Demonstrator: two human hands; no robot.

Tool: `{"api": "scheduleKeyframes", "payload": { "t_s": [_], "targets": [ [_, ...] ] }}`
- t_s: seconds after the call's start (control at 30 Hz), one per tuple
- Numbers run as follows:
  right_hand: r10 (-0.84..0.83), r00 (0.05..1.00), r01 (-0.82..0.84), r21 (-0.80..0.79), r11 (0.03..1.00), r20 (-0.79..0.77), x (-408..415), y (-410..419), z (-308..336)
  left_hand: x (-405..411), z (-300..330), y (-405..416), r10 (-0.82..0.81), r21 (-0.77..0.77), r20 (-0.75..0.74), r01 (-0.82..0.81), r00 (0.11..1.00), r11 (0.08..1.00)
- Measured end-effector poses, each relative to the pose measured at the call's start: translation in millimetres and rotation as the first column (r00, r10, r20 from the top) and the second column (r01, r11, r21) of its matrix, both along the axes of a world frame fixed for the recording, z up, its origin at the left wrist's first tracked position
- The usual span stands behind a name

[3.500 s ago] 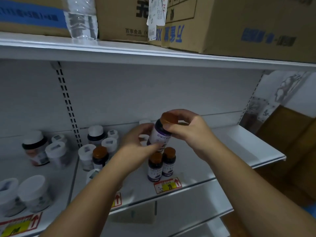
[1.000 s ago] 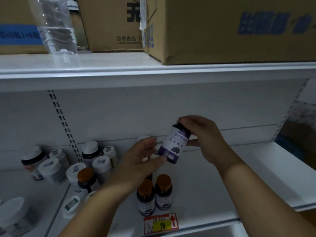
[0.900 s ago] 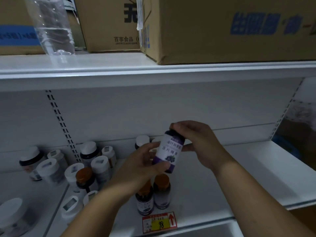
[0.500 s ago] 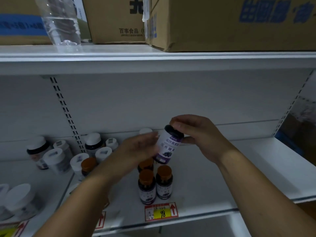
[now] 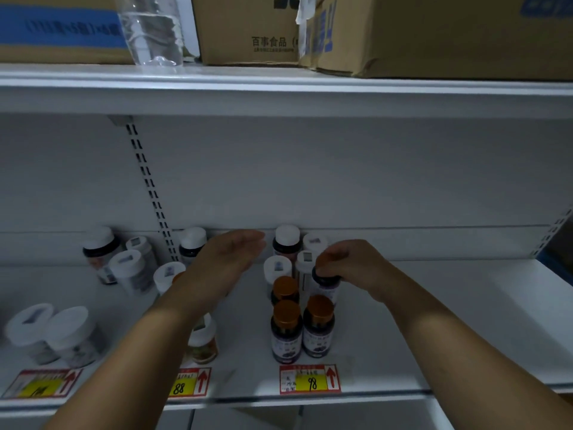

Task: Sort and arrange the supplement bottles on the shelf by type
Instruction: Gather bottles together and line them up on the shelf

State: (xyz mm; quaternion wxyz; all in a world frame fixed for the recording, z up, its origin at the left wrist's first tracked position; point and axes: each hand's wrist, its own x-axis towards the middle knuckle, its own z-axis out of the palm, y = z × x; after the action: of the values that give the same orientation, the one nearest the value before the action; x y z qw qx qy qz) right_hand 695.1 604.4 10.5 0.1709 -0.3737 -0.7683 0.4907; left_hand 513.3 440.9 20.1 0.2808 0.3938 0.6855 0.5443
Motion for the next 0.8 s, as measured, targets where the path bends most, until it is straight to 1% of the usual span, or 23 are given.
{"api": "scheduleKeyframes", "payload": {
  "t_s": [0.1,0.23,0.33,0.4,0.47,0.53,0.57,0.6,0.63,0.7,0.8],
  "targets": [
    [0.089,0.990,-0.089,-0.006,0.996,0.107,-7.8,0.0,-6.9,-2.1,-1.7,-2.1,0.009,-0.009,-0.020,-0.010,1.000,1.000],
    [0.163,0.975,-0.152,-0.086,0.985,0.150,-12.3,-1.3,-13.5,-4.4,-6.1,-1.9,0.040,0.002,0.008,-0.040,0.999,0.999],
    [0.184,0.969,-0.168,-0.106,0.980,0.168,-14.9,0.0,-17.5,-5.3,-6.9,-1.2,0.034,-0.001,0.011,-0.033,0.999,0.999],
    [0.174,0.963,-0.159,-0.087,0.983,0.206,-16.5,2.9,-17.4,-8.3,-7.6,-1.4,0.037,0.006,0.008,-0.037,0.999,0.999],
    [0.130,0.964,-0.134,0.000,0.991,0.232,-20.3,5.8,-13.3,-12.0,-8.1,-1.9,0.036,0.013,0.001,-0.036,0.999,0.999],
    [0.071,0.974,-0.109,0.171,0.979,0.213,-31.2,6.2,-2.3,-15.0,-8.2,-1.8,0.039,0.036,0.009,-0.039,0.999,0.999],
    [0.065,0.975,-0.119,0.249,0.961,0.212,-40.1,5.7,3.7,-16.6,-8.0,-1.7,0.046,0.046,0.013,-0.047,0.999,0.998],
    [0.082,0.966,-0.156,0.300,0.941,0.246,-50.8,2.0,10.9,-18.2,-7.5,-1.7,0.056,0.053,0.015,-0.057,0.998,0.997],
    [0.111,0.938,-0.224,0.329,0.918,0.328,-63.2,-2.7,16.2,-20.0,-7.5,-1.6,0.065,0.058,0.015,-0.066,0.998,0.996],
    [0.130,0.850,-0.358,0.379,0.853,0.510,-88.4,-12.5,19.8,-24.0,-8.1,-2.6,0.060,0.065,0.007,-0.061,0.998,0.996],
    [0.042,0.720,-0.477,0.450,0.755,0.693,-115.4,-24.9,15.3,-29.5,-10.0,-7.0,0.038,0.068,-0.014,-0.037,0.999,0.997]
  ]
}}
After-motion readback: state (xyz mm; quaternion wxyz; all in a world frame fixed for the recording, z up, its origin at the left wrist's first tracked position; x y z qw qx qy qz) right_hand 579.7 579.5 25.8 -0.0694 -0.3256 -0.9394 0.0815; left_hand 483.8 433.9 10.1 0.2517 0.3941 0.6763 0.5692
